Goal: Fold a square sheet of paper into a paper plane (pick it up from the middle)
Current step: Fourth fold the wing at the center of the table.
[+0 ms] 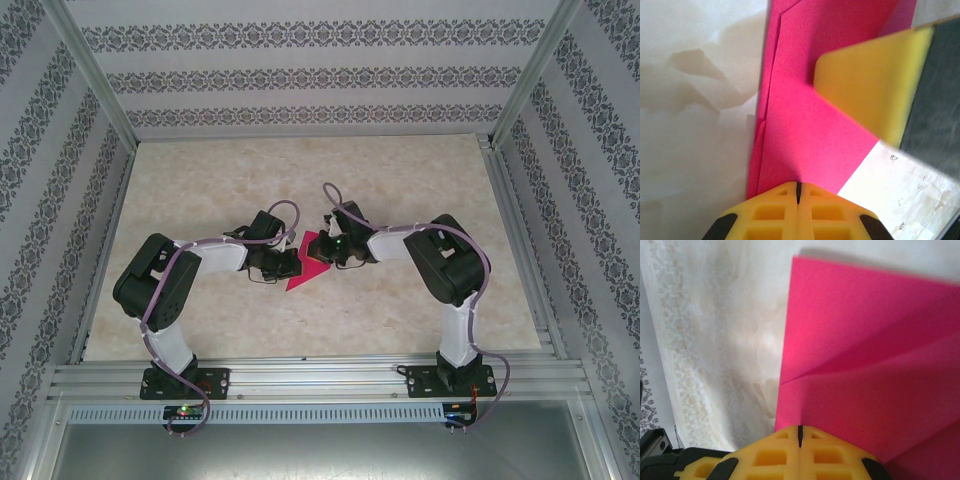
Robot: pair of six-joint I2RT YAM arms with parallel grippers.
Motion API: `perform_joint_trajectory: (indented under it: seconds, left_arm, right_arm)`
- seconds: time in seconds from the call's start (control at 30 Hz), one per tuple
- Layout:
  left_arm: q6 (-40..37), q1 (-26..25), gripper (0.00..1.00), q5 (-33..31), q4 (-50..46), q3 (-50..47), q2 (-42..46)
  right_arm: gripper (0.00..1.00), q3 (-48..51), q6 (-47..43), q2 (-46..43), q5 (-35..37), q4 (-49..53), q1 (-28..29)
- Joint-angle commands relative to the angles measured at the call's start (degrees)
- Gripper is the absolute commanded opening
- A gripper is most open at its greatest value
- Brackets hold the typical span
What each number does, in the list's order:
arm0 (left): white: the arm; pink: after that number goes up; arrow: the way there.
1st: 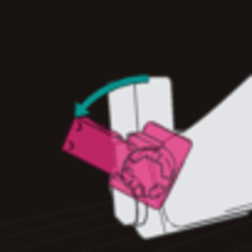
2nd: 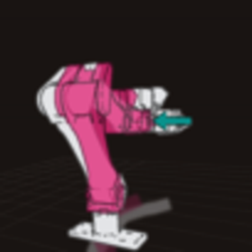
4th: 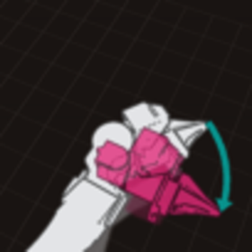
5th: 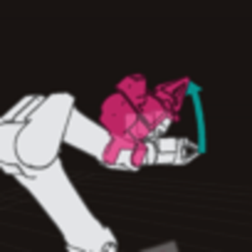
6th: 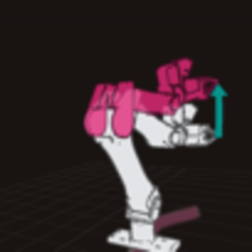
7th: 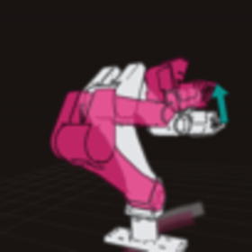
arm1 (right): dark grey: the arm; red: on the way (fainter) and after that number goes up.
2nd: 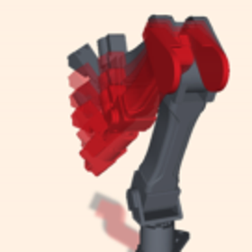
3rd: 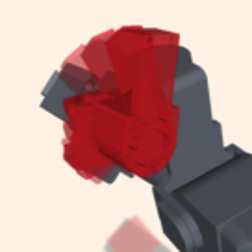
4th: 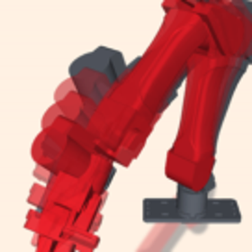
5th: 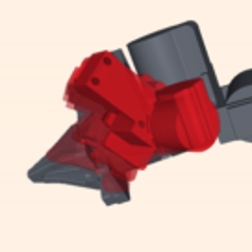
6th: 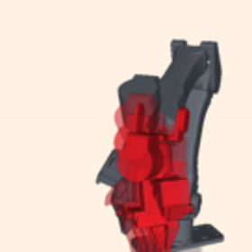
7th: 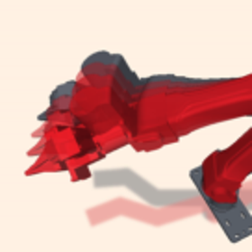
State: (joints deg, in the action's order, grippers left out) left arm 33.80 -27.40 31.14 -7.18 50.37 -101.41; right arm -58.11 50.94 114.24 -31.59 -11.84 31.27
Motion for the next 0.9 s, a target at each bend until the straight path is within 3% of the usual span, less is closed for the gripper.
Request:
perform_joint_trajectory:
  seconds: [0.0,0.2,0.57,0.77,0.87]
  left_arm:
    - [-1.9,-0.1,0.0,-4.0,-9.6,-3.4,-1.5]
    - [-2.3,-0.2,0.0,-3.3,-9.7,-3.1,-1.9]
    - [-1.8,-0.1,0.0,-2.5,-9.1,-3.6,-1.6]
    - [-2.0,-0.2,0.0,-2.4,-9.4,-3.3,-1.6]
    - [-1.8,-0.1,0.0,-2.3,-9.2,-3.3,-1.5]
  right_arm:
    - [0.01,0.6,-2.3,2.3,6.9,0.8,-5.1]
    - [0.03,-3.4,-4.7,3.9,7.5,6.7,-9.6]
    - [0.06,-8.1,-9.3,-1.9,6.6,12.3,-10.8]
    - [0.07,-5.8,-8.7,-7.7,4.8,12.0,-8.2]
    - [0.07,-2.8,-4.6,-7.5,2.0,6.6,-5.8]
